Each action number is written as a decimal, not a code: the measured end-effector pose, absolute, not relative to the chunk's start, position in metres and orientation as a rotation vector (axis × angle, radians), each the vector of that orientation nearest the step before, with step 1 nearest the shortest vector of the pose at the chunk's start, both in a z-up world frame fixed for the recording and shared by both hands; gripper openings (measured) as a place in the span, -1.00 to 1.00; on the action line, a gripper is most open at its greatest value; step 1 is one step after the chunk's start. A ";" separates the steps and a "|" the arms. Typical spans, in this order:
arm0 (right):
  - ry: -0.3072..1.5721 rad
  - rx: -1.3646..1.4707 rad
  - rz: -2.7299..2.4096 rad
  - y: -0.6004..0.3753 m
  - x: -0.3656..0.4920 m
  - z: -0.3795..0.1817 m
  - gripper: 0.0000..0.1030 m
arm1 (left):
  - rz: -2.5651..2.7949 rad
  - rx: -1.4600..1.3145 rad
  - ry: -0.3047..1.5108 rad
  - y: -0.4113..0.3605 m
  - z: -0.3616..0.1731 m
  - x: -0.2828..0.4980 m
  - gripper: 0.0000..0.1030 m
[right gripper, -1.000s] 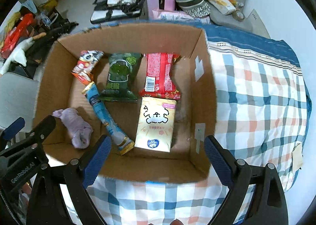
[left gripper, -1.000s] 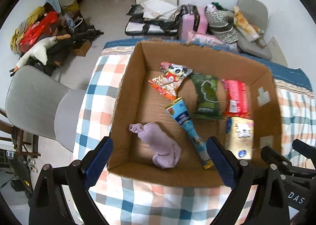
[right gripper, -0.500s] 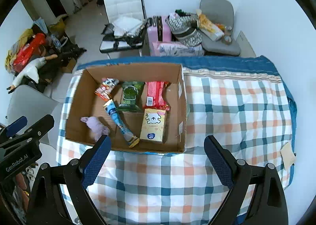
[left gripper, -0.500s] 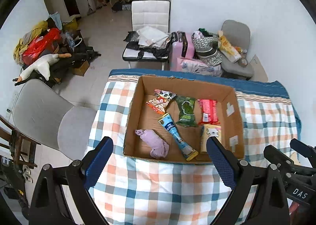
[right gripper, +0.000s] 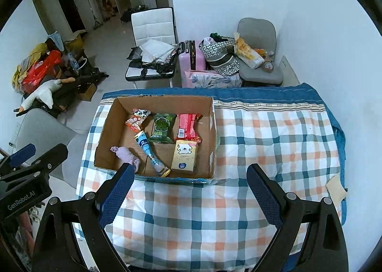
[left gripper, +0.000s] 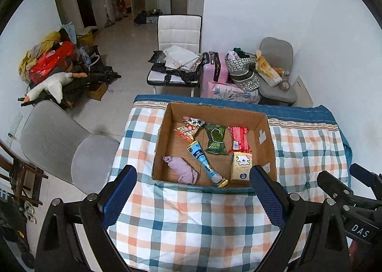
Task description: Organize soft objects
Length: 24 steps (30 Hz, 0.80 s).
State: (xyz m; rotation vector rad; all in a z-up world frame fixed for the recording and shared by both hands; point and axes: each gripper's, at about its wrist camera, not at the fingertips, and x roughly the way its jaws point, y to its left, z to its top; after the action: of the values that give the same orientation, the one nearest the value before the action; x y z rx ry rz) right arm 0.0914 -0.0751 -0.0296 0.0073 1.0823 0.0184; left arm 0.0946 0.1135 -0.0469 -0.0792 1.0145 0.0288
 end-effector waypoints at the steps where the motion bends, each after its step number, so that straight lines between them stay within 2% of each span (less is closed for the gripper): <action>1: 1.078 0.002 0.017 -0.074 0.089 -0.028 0.88 | 0.027 -0.077 1.010 0.114 -0.044 0.092 0.87; 24: 1.063 -0.010 -0.008 -0.083 0.065 -0.012 0.88 | 0.018 -0.062 0.995 0.105 -0.032 0.063 0.87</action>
State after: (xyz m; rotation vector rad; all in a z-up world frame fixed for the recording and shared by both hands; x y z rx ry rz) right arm 0.0649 -0.0826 -0.0116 -0.0104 1.0631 -0.0083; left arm 0.0629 0.1046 -0.0319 -0.0623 0.9954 0.0176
